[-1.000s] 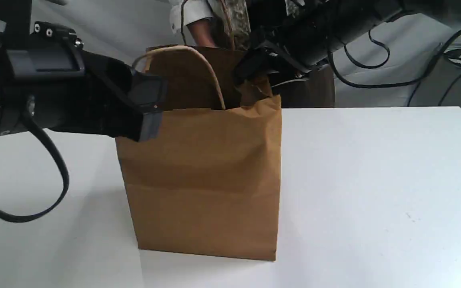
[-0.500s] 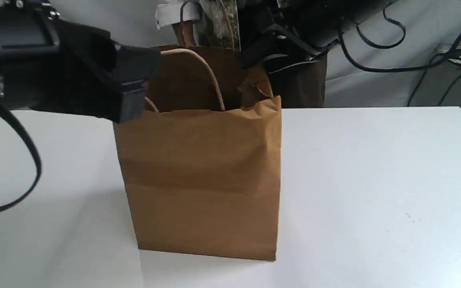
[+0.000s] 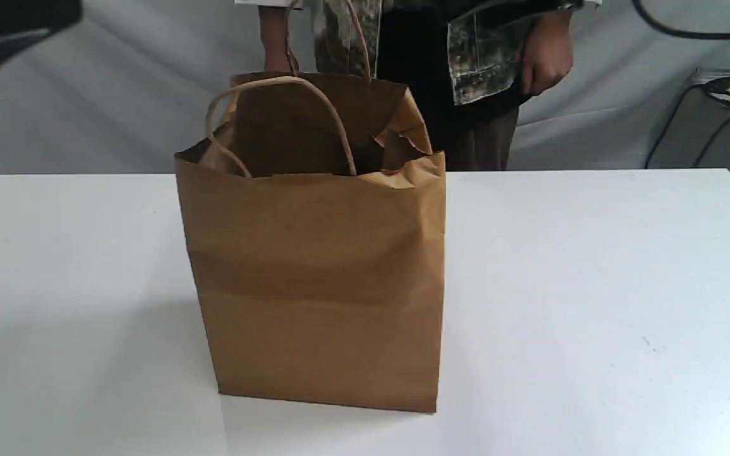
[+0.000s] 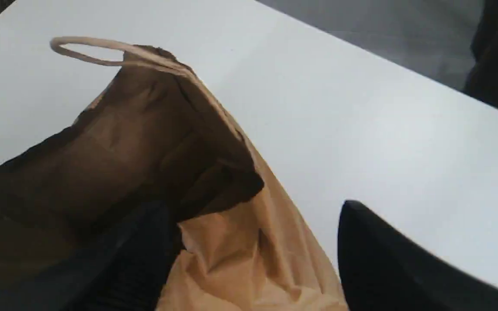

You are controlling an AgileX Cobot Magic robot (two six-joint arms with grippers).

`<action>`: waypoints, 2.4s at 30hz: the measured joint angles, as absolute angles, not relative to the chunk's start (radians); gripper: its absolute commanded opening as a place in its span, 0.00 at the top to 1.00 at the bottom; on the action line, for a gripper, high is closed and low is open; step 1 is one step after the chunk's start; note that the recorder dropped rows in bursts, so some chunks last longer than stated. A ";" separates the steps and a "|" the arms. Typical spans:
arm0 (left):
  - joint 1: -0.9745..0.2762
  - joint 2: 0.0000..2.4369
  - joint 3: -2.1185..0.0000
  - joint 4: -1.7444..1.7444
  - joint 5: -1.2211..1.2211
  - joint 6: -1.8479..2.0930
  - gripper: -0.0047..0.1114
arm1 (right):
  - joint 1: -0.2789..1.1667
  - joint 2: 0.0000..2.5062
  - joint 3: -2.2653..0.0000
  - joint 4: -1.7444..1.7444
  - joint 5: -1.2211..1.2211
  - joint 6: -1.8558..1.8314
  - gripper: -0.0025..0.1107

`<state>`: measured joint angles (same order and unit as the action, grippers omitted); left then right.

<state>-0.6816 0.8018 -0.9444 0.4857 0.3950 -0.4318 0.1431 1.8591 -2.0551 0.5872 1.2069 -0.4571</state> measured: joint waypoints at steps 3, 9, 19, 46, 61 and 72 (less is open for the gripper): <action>-0.682 0.724 -0.944 0.486 0.416 -0.432 0.46 | 0.139 1.774 -2.041 0.493 1.209 -0.438 0.48; -0.682 0.522 -0.944 0.486 0.553 -0.432 0.46 | 0.139 1.526 -1.914 0.376 1.140 -0.435 0.51; -0.682 0.247 -0.944 0.425 0.664 -0.419 0.46 | 0.139 1.068 -1.589 0.094 0.908 -0.443 0.51; -0.682 0.002 -0.235 0.197 0.166 -0.237 0.46 | 0.139 0.246 -0.415 0.126 0.510 -0.419 0.61; -0.682 0.002 -0.054 0.060 -0.146 -0.135 0.46 | 0.139 0.261 -0.145 0.432 -0.084 -0.447 0.61; -0.682 0.002 -0.006 0.049 0.109 -0.084 0.46 | 0.139 0.261 -0.118 0.488 -0.140 -0.304 0.61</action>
